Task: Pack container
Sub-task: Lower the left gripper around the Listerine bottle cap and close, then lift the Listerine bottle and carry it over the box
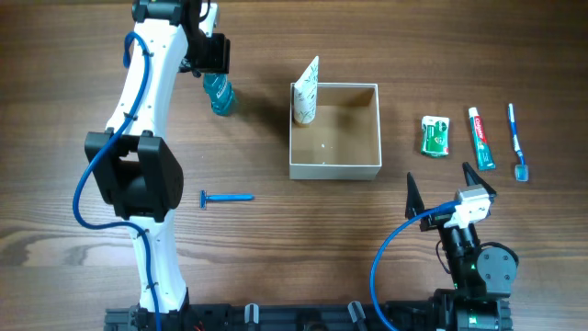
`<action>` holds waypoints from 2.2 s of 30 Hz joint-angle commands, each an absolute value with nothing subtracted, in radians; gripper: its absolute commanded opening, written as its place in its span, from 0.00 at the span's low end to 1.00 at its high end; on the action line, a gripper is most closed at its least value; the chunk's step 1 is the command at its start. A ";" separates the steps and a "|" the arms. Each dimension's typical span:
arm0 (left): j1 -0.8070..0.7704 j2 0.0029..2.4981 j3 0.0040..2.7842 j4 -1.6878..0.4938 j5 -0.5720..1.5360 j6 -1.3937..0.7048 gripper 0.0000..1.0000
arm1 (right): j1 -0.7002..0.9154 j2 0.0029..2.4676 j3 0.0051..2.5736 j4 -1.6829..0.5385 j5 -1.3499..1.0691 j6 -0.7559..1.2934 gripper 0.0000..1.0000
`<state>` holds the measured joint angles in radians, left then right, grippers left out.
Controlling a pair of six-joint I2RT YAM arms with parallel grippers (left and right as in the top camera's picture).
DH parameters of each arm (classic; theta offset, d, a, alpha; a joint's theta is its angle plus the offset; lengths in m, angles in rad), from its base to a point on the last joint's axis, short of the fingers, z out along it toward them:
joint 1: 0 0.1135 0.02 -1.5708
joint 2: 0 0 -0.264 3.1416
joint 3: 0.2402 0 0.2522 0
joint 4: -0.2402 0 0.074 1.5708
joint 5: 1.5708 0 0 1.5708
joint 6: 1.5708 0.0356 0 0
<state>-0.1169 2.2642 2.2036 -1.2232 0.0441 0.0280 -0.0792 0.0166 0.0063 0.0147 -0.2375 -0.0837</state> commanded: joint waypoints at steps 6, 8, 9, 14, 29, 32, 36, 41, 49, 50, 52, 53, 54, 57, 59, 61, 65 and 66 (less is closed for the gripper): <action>-0.123 2.272 2.192 -1.227 0.064 0.060 0.64 | -0.081 0.011 0.005 0.018 -0.225 -0.076 1.00; -0.125 2.273 2.177 -1.227 0.063 0.060 0.64 | -0.081 0.011 0.005 0.018 -0.225 -0.076 1.00; -0.125 2.272 2.176 -1.230 0.064 0.060 0.64 | -0.081 0.011 0.005 0.018 -0.225 -0.076 1.00; -0.129 2.273 2.176 -1.230 0.063 0.060 0.63 | -0.081 0.011 0.005 0.018 -0.225 -0.076 1.00; -0.129 2.272 2.177 -1.231 0.063 0.040 0.27 | -0.081 0.011 0.005 0.018 -0.225 -0.076 1.00; -0.129 2.272 2.177 -1.230 0.063 0.039 0.19 | -0.081 0.011 0.005 0.018 -0.225 -0.076 1.00; -0.129 2.272 2.177 -1.230 0.063 0.036 0.04 | -0.081 0.011 0.005 0.018 -0.225 -0.076 1.00; -0.129 2.267 2.180 -1.230 0.063 -0.008 0.04 | -0.081 0.011 0.005 0.018 -0.225 -0.076 1.00; -0.129 2.204 2.181 -1.211 0.062 -0.012 0.04 | -0.081 0.011 0.005 0.018 -0.225 -0.076 1.00; -0.129 2.194 2.181 -1.209 0.063 -0.013 0.04 | -0.081 0.011 0.005 0.018 -0.225 -0.076 1.00; -0.128 2.167 2.181 -1.200 0.061 -0.033 0.04 | -0.081 0.011 0.005 0.018 -0.225 -0.076 1.00; -0.128 2.153 2.181 -1.195 0.059 -0.043 0.04 | -0.081 0.011 0.005 0.018 -0.225 -0.076 1.00; -0.128 2.137 2.181 -1.190 0.059 -0.046 0.04 | -0.081 0.011 0.005 0.018 -0.225 -0.076 1.00; -0.128 2.092 2.181 -1.177 0.059 -0.046 0.04 | -0.081 0.011 0.005 0.018 -0.225 -0.076 1.00; -0.128 2.061 2.181 -1.164 0.055 -0.057 0.04 | -0.081 0.011 0.005 0.018 -0.225 -0.076 1.00; -0.128 2.025 2.181 -1.148 0.044 -0.070 0.04 | -0.081 0.011 0.005 0.018 -0.225 -0.076 1.00; -0.128 1.959 2.181 -1.129 0.020 -0.091 0.04 | -0.081 0.011 0.005 0.018 -0.225 -0.076 1.00; -0.128 1.934 2.181 -1.127 0.017 -0.091 0.04 | -0.081 0.011 0.005 0.018 -0.225 -0.076 1.00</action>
<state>-0.1246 2.0518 2.1696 -1.1458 0.0383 -0.0578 -0.0792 0.0166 0.0063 0.0147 -0.2348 -0.0834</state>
